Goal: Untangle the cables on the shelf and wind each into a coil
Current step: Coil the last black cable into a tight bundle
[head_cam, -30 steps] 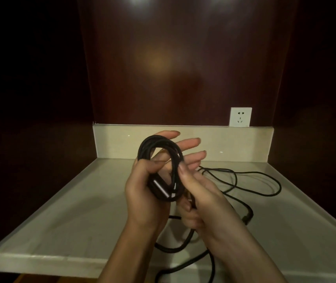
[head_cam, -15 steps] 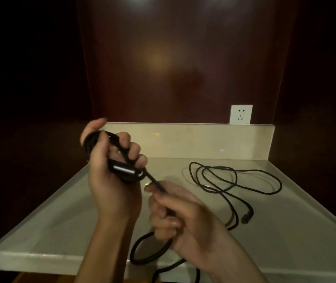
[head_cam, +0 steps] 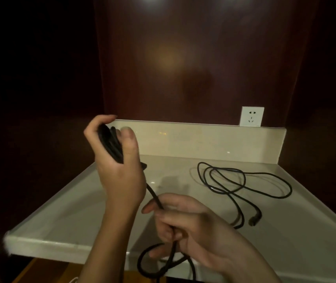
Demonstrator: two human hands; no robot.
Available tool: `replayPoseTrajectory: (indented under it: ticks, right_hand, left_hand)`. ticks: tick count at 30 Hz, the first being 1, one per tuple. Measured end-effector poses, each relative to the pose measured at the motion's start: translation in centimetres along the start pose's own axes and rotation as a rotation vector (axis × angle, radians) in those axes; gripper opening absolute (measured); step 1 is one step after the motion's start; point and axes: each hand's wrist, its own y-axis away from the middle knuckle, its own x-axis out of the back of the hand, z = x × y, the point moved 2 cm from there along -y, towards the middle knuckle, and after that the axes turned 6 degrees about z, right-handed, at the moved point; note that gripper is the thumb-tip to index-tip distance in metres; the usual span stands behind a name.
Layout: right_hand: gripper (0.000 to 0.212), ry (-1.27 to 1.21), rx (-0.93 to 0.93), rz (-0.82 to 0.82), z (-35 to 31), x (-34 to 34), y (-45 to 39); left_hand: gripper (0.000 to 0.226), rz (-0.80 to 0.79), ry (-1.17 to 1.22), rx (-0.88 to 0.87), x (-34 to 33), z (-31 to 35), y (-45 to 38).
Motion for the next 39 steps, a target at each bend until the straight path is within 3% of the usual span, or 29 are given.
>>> replayPoseTrajectory:
  ticks: [3, 6, 8, 10, 16, 20, 22, 24, 27, 30, 33, 35, 37, 39]
  right_hand:
    - [0.017, 0.468, 0.187, 0.145, -0.1, 1.1, -0.1]
    - [0.022, 1.046, 0.590, 0.403, -0.2, 2.6, -0.3]
    - [0.014, 1.232, 0.770, 0.501, -0.9, 3.2, 0.2]
    - [0.010, 1.305, 0.866, 0.464, -1.9, 3.7, 0.7]
    - [0.019, 1.203, 0.872, 0.324, -3.4, 5.7, 1.7]
    - [0.022, 1.201, 0.767, 0.351, -4.0, 6.4, 2.3]
    - [0.033, 1.240, 0.649, 0.375, -4.6, 6.6, 2.4]
    - [0.038, 1.319, 0.610, 0.350, -5.7, 6.4, 2.5]
    - [0.034, 1.373, 0.524, 0.230, -7.1, 6.0, 2.3]
    - [0.021, 1.210, 0.415, 0.093, -8.1, 6.7, 2.8]
    - [0.019, 1.570, 0.347, 0.204, -8.5, 7.9, 3.2]
    - [0.016, 1.868, 0.490, 0.332, -8.8, 8.1, 3.3]
    - [0.037, 2.034, 0.849, 0.400, -9.3, 8.2, 3.3]
    - [0.046, 2.028, 1.185, 0.500, -9.8, 8.8, 3.4]
  left_hand:
    - [0.033, -0.119, -0.249, -0.047, 0.2, -0.9, 0.1]
    - [0.047, -0.267, -0.481, -0.135, -0.5, -1.6, 0.8]
    - [0.052, -0.413, -0.589, -0.116, -1.2, -1.9, 1.5]
    - [0.055, -0.574, -0.612, -0.039, -1.8, -2.4, 2.3]
    - [0.090, -1.075, -0.443, 0.281, -2.2, -2.8, 3.1]
    - [0.100, -1.354, -0.366, 0.424, -2.1, -2.5, 3.5]
    - [0.095, -1.463, -0.380, 0.415, -2.1, -2.5, 3.7]
    - [0.072, -1.544, -0.375, 0.402, -2.3, -2.3, 4.0]
    - [0.047, -1.546, -0.358, 0.399, -2.5, -1.8, 4.2]
    - [0.041, -1.530, -0.251, 0.515, -2.5, -1.6, 4.0]
    - [0.032, -1.481, -0.113, 0.609, -2.1, -1.5, 3.4]
    - [0.029, -1.461, 0.026, 0.673, -2.0, -1.3, 3.4]
    - [0.043, -1.419, 0.225, 0.774, -2.3, -1.2, 3.8]
    - [0.056, -1.335, 0.456, 0.922, -2.8, -1.3, 4.2]
